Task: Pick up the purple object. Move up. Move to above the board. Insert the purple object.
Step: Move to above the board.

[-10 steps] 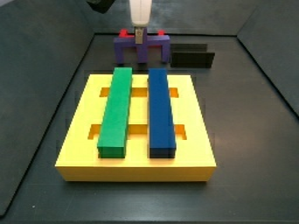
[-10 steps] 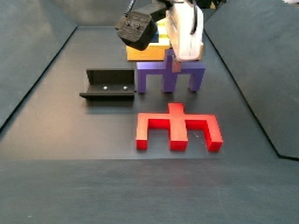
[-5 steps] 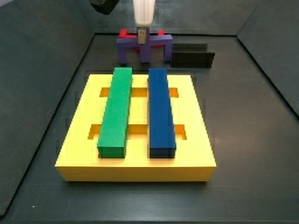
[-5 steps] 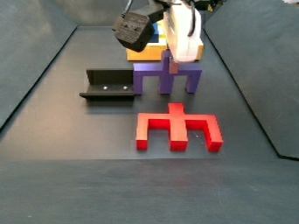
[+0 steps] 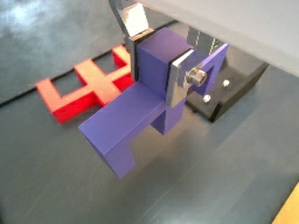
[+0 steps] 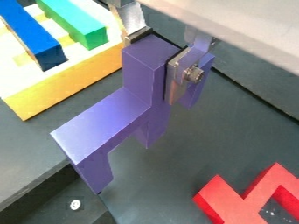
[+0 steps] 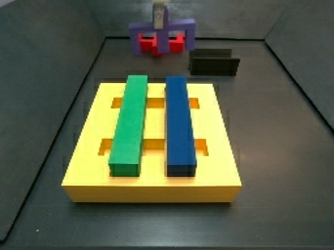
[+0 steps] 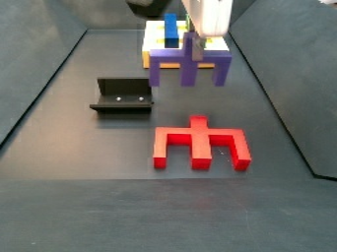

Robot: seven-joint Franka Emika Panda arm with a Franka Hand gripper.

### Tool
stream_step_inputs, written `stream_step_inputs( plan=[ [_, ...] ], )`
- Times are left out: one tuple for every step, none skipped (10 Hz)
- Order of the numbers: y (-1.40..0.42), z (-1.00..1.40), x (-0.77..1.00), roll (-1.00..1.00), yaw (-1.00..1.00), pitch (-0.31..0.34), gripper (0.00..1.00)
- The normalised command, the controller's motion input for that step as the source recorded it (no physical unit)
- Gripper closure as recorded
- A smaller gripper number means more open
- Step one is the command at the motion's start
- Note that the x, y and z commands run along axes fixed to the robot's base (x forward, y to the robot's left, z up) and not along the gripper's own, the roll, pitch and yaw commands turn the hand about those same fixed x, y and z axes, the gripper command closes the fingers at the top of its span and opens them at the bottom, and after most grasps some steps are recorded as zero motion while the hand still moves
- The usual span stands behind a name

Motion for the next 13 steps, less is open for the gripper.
stream_step_inputs(
  plan=[
    [-0.01, 1.40, -0.03, 0.00, 0.00, 0.033, 1.00],
    [-0.01, 1.40, -0.05, -0.01, 0.00, 0.026, 1.00],
    [0.00, 1.40, 0.02, -0.02, 0.00, 0.027, 1.00],
    [0.00, 1.40, 0.05, -0.03, 0.00, 0.060, 1.00],
    [0.00, 0.66, 0.02, -0.04, 0.00, 0.090, 1.00],
    [0.00, 0.39, 0.02, -0.04, 0.00, 0.076, 1.00],
    [-1.40, 0.22, 0.09, 0.02, 1.00, 0.039, 1.00],
    [-1.40, 0.18, 0.08, 0.03, 1.00, 0.038, 1.00],
    [-1.40, 0.18, 0.09, 0.04, 1.00, 0.040, 1.00],
    [-1.40, 0.20, 0.10, 0.03, 1.00, 0.047, 1.00],
    [-1.40, 0.21, 0.10, 0.03, 1.00, 0.055, 1.00],
    [-1.40, 0.21, 0.12, 0.03, 1.00, 0.064, 1.00],
    [-1.40, 0.21, 0.15, 0.03, 1.00, 0.072, 1.00]
  ],
)
